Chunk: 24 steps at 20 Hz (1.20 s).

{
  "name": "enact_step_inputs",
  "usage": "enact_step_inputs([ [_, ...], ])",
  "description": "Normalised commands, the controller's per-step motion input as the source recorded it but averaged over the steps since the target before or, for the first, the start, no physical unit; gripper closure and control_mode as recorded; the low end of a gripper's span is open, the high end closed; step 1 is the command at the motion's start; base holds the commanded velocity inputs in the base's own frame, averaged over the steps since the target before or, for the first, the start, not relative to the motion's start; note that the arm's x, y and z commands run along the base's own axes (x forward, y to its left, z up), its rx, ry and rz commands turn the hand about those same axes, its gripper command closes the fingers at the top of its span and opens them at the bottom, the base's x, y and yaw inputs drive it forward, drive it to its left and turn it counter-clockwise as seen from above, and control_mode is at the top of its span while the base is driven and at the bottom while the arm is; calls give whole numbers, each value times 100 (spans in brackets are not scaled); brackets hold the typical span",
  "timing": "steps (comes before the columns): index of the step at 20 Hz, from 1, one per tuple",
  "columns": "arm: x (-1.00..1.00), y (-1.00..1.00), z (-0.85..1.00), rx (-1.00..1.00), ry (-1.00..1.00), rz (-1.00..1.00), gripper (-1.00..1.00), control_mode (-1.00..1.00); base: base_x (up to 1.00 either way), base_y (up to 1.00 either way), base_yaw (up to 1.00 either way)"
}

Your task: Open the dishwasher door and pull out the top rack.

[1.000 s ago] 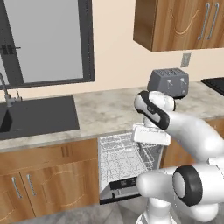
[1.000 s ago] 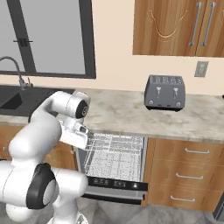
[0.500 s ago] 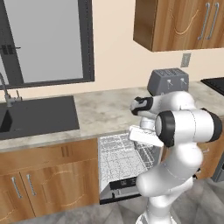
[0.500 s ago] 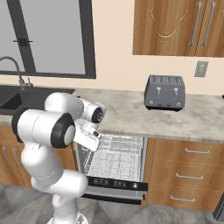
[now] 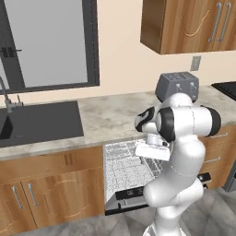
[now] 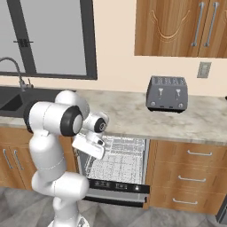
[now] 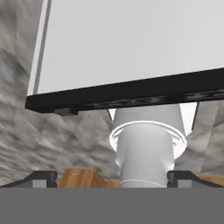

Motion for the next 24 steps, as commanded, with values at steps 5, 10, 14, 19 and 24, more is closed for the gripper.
enact_step_inputs([
  [5, 34, -26, -7, -3, -20, -1, -100, -100, 0, 0, 0],
  [10, 28, -21, -28, -5, -26, 0, -100, -100, 0, 0, 0],
  [14, 13, -22, -50, -3, -31, 0, -100, -100, 0, 0, 0],
  [19, 16, -26, -42, 0, -29, 0, -100, -100, 0, 0, 0],
  [24, 5, -27, -6, 6, -23, 0, -100, -100, 0, 0, 0],
])
